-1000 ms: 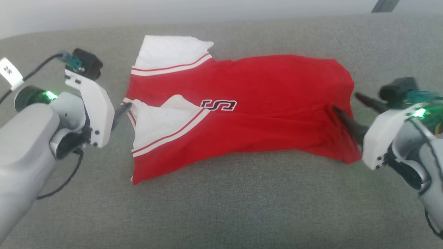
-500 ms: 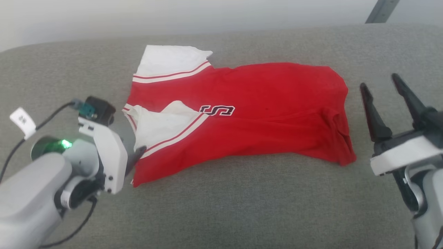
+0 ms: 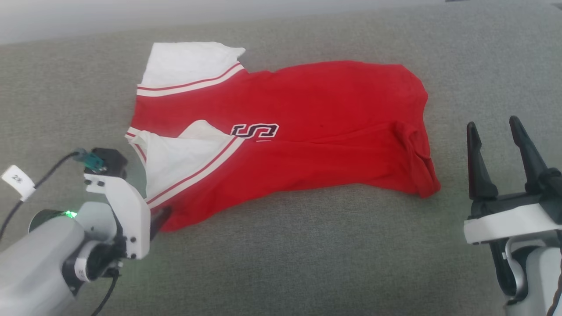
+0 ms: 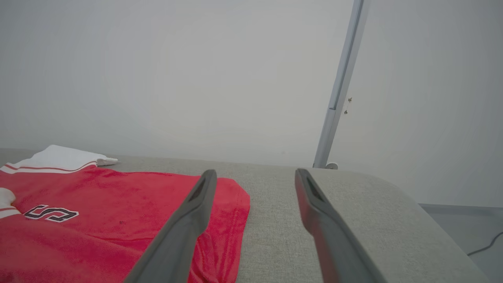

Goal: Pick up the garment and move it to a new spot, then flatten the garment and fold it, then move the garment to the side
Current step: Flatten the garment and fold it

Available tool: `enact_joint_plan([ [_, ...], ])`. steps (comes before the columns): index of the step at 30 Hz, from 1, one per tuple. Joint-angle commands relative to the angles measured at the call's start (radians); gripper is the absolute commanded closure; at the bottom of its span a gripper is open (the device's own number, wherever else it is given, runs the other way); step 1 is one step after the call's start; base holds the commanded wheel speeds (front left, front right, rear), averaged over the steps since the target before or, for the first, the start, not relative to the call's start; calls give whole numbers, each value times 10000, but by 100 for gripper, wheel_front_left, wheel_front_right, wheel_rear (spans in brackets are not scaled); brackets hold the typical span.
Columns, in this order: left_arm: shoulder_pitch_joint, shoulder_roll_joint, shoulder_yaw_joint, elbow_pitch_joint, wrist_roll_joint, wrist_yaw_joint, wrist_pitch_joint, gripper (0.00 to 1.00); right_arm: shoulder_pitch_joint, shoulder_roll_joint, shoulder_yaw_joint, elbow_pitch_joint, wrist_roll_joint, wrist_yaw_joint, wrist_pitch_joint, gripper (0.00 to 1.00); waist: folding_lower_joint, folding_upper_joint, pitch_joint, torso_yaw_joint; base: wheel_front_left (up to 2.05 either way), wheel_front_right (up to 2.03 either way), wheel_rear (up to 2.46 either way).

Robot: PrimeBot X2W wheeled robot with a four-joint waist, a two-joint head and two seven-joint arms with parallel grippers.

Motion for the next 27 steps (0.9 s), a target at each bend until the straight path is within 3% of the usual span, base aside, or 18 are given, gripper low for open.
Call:
enact_joint_plan([
  [1,270,-228,-29,239,-292,71,82,0,133,87,-36,-94,1,-15,69,0,0,-1,98,-86,0,0,0],
  [5,519,-640,39,715,-786,234,383,0,291,151,-26,-184,89,-15,326,0,0,-1,199,-160,0,0,0],
  [6,528,-712,23,820,-874,287,470,48,317,146,-28,-200,75,-15,384,0,0,-1,220,-165,0,0,0],
  [8,581,-863,-65,922,-1025,161,666,100,351,163,-43,-246,180,-15,549,0,0,-1,248,-163,0,0,0],
  [20,253,-992,-276,1011,-685,-149,740,100,407,-408,746,-19,1469,-15,3310,0,0,-1,228,144,0,0,0],
  [27,44,-1263,-384,1053,-562,-352,628,100,10,-788,662,553,2012,-15,5884,0,0,-1,207,553,0,0,0],
])
